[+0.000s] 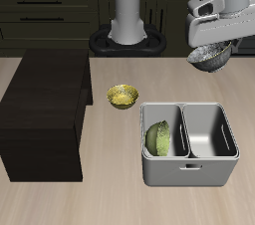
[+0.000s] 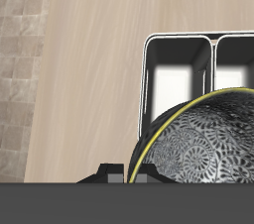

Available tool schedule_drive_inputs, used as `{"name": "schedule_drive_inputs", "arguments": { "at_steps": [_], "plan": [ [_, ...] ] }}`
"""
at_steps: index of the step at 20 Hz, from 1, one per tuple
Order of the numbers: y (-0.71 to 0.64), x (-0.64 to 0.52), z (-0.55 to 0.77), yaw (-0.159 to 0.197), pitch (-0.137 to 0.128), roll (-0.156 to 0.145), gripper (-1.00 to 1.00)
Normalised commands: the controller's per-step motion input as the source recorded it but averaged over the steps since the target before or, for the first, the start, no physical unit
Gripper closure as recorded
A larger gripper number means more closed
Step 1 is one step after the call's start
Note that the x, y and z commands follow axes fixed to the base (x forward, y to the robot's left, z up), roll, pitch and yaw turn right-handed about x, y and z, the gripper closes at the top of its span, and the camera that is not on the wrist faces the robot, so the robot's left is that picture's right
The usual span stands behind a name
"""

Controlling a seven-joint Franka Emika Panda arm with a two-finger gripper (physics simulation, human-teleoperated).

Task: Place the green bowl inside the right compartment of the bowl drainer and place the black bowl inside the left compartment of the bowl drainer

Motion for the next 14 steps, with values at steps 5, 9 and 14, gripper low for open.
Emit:
{"name": "schedule_drive_inputs", "arguments": {
  "at_steps": [5, 9, 14],
  "plan": [
    [0.14, 0.08, -0.19, -0.008, 0.016, 0.018, 1.0],
    [-0.1, 0.13, -0.11, 0.036, 0.004, -0.049, 1.0],
    [-0.24, 0.22, -0.07, 0.013, -0.005, -0.116, 1.0]
  ]
}}
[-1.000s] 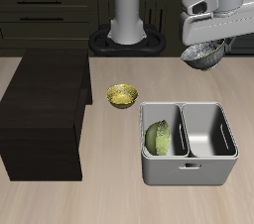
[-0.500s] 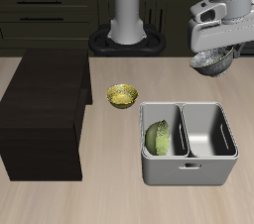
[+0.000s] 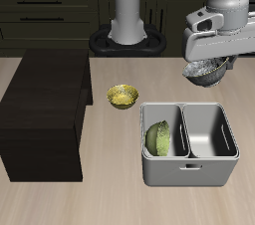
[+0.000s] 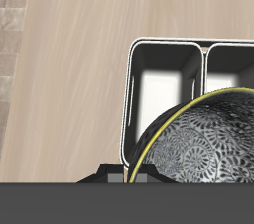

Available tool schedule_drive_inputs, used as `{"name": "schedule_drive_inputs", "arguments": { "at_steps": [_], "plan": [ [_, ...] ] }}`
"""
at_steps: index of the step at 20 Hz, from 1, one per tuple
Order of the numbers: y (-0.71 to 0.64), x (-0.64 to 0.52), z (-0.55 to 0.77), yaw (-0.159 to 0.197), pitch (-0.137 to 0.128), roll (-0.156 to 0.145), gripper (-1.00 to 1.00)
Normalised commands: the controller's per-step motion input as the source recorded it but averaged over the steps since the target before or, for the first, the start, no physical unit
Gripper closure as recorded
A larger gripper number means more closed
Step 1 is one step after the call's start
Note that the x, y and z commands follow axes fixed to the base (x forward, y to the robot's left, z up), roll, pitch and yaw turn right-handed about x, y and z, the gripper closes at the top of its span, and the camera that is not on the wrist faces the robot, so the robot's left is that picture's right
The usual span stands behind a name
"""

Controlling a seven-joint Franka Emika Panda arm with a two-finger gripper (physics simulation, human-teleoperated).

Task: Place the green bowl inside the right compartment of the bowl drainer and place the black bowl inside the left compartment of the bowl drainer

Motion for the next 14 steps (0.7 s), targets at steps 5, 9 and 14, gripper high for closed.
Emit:
{"name": "schedule_drive_inputs", "arguments": {
  "at_steps": [5, 9, 14],
  "plan": [
    [-0.41, 0.24, -0.08, 0.009, 0.009, -0.133, 1.0],
    [-0.19, 0.1, -0.13, -0.013, 0.024, -0.059, 1.0],
    [0.07, 0.0, -0.18, 0.003, 0.029, -0.013, 1.0]
  ]
}}
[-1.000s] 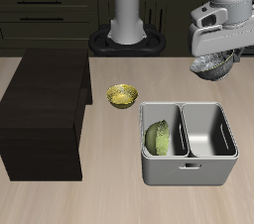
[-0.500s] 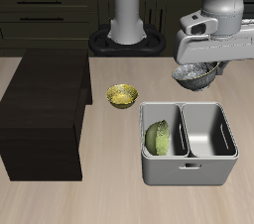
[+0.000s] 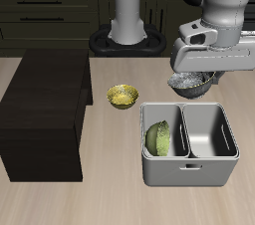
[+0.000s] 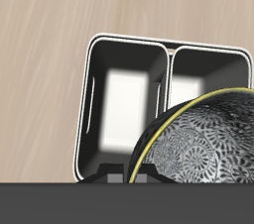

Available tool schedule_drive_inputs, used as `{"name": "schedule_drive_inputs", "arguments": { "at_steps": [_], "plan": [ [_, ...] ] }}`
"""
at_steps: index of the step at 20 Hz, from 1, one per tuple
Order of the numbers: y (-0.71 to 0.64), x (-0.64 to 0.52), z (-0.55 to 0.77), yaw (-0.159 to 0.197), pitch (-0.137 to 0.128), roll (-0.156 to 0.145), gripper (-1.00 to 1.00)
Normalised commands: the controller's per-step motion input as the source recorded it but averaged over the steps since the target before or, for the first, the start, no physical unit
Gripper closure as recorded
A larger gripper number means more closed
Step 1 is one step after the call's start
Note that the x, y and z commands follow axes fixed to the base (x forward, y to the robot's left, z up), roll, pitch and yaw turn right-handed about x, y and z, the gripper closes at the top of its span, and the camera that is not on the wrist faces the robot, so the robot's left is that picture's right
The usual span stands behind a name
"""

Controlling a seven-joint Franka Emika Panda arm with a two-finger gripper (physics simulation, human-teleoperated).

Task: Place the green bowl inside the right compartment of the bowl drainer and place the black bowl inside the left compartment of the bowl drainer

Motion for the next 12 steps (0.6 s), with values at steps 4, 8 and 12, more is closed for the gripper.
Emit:
{"name": "schedule_drive_inputs", "arguments": {
  "at_steps": [4, 8, 12],
  "plan": [
    [0.26, -0.03, -0.18, -0.005, 0.028, 0.044, 1.0],
    [0.19, -0.04, -0.11, -0.004, 0.018, 0.026, 1.0],
    [0.13, -0.03, -0.13, 0.015, 0.008, 0.031, 1.0]
  ]
}}
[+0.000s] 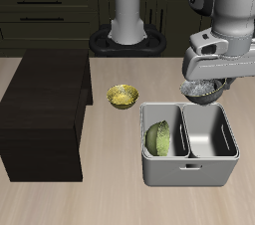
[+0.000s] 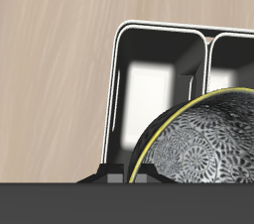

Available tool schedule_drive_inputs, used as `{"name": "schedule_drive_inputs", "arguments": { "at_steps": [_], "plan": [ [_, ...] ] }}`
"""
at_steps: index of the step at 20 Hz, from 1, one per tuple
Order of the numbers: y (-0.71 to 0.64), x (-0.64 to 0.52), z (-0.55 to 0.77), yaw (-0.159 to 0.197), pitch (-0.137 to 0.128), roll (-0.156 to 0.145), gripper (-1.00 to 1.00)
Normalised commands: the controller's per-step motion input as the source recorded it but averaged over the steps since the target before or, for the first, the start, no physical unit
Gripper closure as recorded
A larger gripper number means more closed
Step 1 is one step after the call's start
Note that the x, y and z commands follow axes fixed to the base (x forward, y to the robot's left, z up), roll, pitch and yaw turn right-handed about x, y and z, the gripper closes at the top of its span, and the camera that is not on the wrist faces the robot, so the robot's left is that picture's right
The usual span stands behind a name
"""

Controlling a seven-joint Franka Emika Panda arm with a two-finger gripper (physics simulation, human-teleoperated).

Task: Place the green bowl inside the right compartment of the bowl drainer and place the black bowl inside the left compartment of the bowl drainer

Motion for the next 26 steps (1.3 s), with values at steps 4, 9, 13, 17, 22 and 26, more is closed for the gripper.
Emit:
{"name": "schedule_drive_inputs", "arguments": {
  "at_steps": [4, 9, 13, 17, 22, 26],
  "plan": [
    [0.1, 0.08, -0.35, -0.015, 0.057, 0.003, 1.0],
    [0.08, 0.03, -0.24, 0.004, 0.029, 0.018, 1.0],
    [0.08, 0.04, -0.23, -0.006, 0.036, 0.004, 1.0],
    [0.16, 0.0, -0.23, 0.01, 0.026, 0.024, 1.0],
    [0.11, -0.03, -0.11, 0.007, 0.028, 0.018, 1.0],
    [-0.06, -0.02, -0.09, -0.005, 0.019, 0.0, -1.0]
  ]
}}
